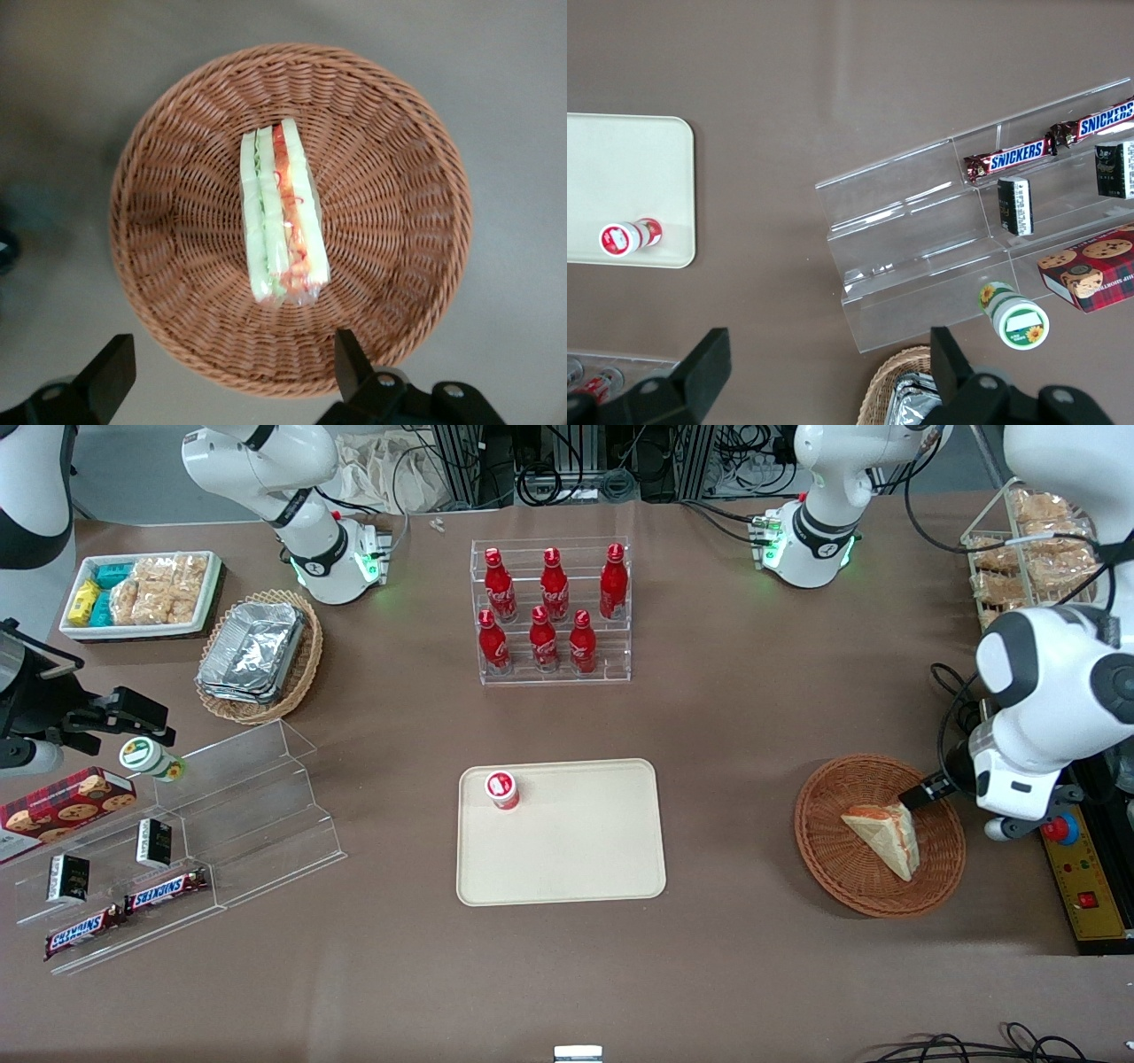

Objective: Place sandwich from basket to tray
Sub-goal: 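Lower the open left gripper onto the sandwich and close on it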

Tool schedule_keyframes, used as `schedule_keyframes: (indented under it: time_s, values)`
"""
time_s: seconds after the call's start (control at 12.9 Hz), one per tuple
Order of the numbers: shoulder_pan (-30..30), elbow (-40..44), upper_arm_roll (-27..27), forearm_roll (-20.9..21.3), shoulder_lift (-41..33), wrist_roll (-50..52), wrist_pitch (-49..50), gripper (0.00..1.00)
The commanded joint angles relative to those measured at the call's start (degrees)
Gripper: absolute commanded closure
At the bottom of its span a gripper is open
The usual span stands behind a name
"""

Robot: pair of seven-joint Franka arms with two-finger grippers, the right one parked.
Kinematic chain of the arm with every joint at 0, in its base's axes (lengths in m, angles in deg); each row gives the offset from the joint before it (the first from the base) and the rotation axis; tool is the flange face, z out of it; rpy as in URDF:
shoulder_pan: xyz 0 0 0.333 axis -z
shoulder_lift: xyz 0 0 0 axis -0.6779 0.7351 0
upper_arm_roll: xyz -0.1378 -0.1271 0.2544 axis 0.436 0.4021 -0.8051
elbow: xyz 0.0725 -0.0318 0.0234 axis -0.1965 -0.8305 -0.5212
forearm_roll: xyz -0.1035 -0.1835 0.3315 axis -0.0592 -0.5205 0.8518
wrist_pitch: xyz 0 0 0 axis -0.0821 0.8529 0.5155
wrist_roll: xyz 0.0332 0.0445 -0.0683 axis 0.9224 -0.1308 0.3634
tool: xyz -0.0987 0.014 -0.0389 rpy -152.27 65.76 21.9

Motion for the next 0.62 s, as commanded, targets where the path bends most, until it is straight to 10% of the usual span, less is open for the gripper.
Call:
schedule_keyframes:
  time_s: [0.0,0.54]
  values:
    - [0.1,0.1,0.1,0.2,2.8,3.9,-3.1,0.00]
    - [0.2,0.7,0.1,-0.2,5.9,7.9,-5.7,0.00]
